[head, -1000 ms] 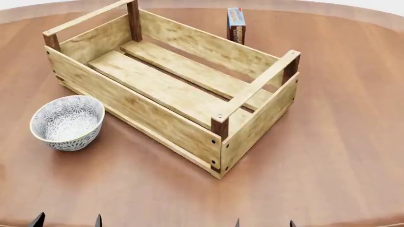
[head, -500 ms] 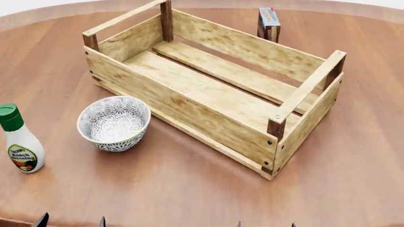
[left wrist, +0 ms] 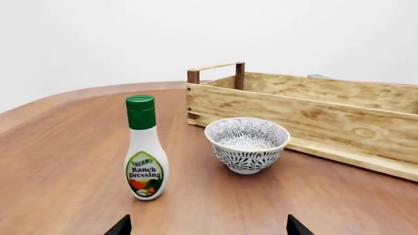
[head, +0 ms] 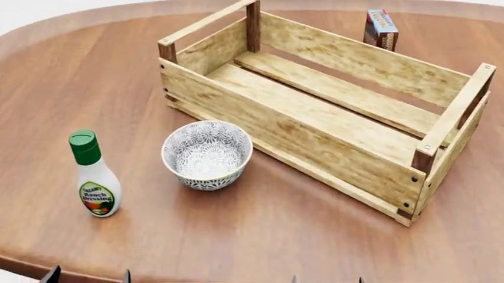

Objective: Pick up the salad dressing and put it in the tray.

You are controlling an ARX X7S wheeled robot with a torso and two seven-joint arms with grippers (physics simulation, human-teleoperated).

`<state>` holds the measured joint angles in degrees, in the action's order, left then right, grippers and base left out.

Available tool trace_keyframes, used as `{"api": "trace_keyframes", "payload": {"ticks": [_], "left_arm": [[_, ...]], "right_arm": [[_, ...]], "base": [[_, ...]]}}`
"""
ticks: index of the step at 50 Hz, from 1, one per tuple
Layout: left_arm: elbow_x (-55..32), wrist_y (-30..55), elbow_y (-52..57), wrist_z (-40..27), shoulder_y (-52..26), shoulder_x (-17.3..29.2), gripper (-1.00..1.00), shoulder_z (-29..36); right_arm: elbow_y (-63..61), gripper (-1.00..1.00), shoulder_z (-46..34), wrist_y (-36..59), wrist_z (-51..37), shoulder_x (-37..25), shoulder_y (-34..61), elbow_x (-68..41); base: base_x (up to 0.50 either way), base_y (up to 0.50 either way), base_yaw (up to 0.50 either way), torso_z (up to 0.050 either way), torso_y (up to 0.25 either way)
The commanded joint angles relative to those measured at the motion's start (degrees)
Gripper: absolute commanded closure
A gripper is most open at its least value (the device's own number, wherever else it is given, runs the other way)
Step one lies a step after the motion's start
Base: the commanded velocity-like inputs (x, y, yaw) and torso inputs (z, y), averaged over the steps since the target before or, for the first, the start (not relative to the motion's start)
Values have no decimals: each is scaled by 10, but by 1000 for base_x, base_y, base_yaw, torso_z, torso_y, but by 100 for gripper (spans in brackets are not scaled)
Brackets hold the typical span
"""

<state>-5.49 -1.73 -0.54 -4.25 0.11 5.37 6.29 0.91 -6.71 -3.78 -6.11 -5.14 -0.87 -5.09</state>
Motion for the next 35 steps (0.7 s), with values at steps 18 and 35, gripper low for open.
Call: {"api": "trace_keyframes", "payload": {"ticks": [18, 35], "left_arm": [[-87, 230, 297, -34, -43, 60, -100, -20], [-115, 254, 336, -52, -54, 71, -100, -41]], "right_arm": [[-282, -100, 36, 254, -81, -36, 45, -22], [-391, -100, 54, 319, -100, -57, 65, -34]], "base": [[348, 0, 0, 0, 0], [500, 0, 0, 0, 0]]}}
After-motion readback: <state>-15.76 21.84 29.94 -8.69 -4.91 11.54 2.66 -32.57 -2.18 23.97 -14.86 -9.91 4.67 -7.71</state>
